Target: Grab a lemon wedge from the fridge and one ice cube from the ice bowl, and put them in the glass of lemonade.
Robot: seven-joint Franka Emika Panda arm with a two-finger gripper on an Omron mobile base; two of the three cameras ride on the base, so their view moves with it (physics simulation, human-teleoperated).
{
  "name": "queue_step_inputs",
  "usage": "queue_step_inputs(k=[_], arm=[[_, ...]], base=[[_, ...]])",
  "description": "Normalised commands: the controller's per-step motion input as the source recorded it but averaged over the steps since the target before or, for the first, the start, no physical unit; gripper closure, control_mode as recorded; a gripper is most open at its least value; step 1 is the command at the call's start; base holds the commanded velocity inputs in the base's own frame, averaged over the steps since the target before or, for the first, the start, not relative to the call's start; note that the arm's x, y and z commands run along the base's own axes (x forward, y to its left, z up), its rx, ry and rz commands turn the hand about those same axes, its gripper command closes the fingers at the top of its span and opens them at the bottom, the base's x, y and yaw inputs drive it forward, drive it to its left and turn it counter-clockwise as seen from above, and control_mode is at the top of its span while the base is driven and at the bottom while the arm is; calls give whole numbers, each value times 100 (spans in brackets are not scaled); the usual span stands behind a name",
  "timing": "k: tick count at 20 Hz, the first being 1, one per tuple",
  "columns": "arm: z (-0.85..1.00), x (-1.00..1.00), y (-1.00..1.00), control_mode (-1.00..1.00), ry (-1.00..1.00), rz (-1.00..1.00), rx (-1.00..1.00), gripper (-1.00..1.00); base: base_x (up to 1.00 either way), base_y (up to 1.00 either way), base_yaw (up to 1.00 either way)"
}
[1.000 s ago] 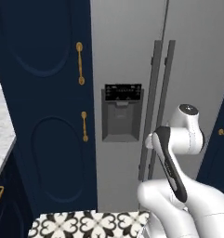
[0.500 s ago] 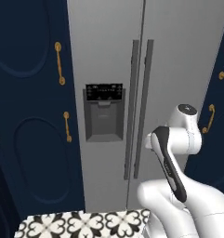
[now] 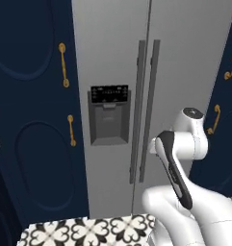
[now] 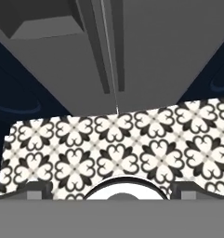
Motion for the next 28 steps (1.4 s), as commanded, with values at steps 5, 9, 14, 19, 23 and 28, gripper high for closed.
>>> queue_step_inputs(k=[5,9,14,19,23,28], arm=[[0,0,0,100,0,0,0,-100],[0,0,0,100,0,0,0,-100],[0,0,0,100,0,0,0,-100],[0,0,0,100,0,0,0,-100],[0,0,0,100,0,0,0,-100],[0,0,10,-100,0,0,0,-100]], base=[[-13,0,-19],[-46,4,-10],[-12,4,-4],[0,2,0],[6,2,0],[0,0,0]])
